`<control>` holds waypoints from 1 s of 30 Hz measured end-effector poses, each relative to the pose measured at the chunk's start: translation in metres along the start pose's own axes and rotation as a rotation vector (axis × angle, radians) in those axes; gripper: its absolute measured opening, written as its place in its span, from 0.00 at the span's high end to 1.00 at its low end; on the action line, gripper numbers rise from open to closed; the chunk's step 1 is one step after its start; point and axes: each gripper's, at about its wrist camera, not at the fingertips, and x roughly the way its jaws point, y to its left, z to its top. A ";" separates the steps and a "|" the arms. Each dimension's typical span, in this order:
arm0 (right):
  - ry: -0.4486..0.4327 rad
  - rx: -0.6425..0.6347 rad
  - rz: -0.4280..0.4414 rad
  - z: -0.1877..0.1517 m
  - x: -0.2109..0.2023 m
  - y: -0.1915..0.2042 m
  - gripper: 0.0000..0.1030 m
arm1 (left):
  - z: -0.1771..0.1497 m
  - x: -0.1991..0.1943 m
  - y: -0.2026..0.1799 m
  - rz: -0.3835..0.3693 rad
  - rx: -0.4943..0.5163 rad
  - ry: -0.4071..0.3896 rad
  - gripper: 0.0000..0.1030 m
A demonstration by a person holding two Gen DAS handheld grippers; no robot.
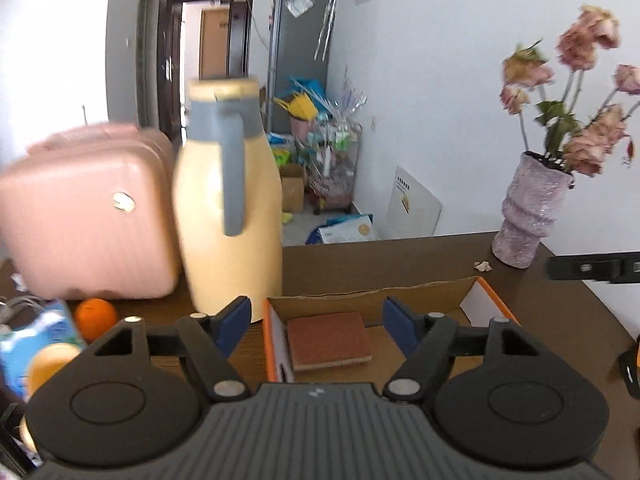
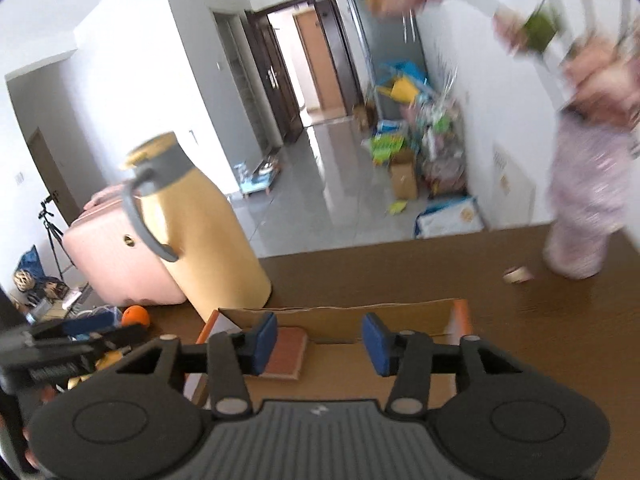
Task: Organize soft objects
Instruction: 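Carry the sponge with the left tool into the cardboard box and release, then lower the left tool onto the purple fabric bow and grasp it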
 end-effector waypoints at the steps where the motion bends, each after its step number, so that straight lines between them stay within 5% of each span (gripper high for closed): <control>1: -0.010 -0.012 -0.013 -0.003 -0.018 -0.001 0.48 | -0.002 -0.014 -0.003 0.011 0.008 -0.014 0.25; 9: -0.122 -0.079 -0.074 -0.061 -0.119 0.007 0.47 | -0.051 -0.114 -0.022 0.048 0.004 -0.140 0.20; 16: -0.333 -0.231 -0.084 -0.158 -0.198 0.036 0.39 | -0.152 -0.195 -0.042 0.080 0.014 -0.302 0.12; 20: -0.384 -0.266 -0.060 -0.226 -0.225 0.049 0.35 | -0.216 -0.229 -0.052 0.068 0.021 -0.348 0.05; 26: -0.363 -0.347 -0.031 -0.323 -0.233 0.069 0.31 | -0.300 -0.247 -0.054 0.051 -0.039 -0.275 0.04; 30: -0.269 -0.256 0.003 -0.370 -0.226 0.071 0.31 | -0.327 -0.243 -0.056 0.051 -0.035 -0.190 0.04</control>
